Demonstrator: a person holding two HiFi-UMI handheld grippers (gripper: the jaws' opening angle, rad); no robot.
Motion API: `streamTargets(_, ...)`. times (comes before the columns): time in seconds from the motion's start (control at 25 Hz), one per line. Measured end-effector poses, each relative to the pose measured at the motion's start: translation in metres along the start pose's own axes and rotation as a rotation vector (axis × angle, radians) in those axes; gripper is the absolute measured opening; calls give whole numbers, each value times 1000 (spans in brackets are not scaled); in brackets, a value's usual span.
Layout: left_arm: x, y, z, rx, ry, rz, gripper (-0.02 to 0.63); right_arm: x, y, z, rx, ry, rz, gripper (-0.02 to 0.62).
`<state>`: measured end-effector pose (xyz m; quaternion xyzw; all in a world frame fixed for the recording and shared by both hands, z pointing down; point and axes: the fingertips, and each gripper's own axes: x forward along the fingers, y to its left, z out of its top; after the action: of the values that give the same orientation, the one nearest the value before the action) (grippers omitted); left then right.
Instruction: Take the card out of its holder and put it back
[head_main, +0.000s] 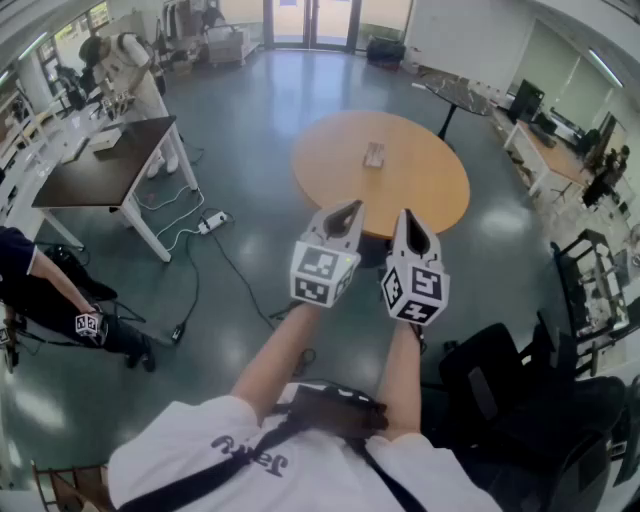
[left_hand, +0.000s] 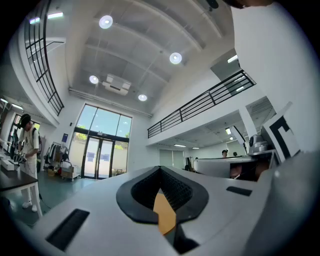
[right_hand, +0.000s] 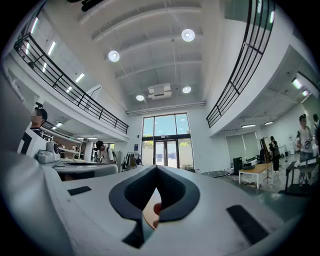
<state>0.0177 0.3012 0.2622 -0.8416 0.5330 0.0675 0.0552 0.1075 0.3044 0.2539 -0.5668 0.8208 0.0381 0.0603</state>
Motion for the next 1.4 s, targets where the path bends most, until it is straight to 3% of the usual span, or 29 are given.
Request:
streamTargets(0.28,20,-27,-14,-8,14,34,12,-13,-43,-13,1,18,14,18)
streamTargets(0.6,27,-39,-46,-12,83,68,12,-23,-79,-44,78,56,7,18)
streamTargets(1.04,68,10,-72,-65,122,111,12,33,-93,-76,112,127,26,18)
streamTargets(1.4,111,102,-118,-98,156,160,12,128,-74,-122,102,174,41,18)
